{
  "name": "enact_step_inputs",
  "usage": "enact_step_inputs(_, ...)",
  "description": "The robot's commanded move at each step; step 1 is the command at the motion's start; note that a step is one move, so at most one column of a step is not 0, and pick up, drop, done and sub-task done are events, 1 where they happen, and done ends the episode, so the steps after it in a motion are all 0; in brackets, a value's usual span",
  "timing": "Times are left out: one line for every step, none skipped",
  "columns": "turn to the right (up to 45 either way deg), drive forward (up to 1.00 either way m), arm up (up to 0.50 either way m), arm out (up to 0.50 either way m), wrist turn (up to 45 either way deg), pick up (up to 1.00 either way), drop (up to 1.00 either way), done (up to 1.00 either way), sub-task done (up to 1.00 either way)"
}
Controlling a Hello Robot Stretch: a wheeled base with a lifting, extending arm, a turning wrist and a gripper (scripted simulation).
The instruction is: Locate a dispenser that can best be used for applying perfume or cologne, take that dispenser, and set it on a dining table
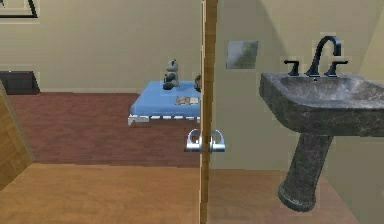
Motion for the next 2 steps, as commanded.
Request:
enact_step_inputs(0.0, 0.00, 0.14, 0.00, 0.0, 0.00, 0.00, 0.00, 0.00)
enact_step_inputs(0.0, 0.00, 0.00, 0.34, 0.0, 0.00, 0.00, 0.00, 0.00)
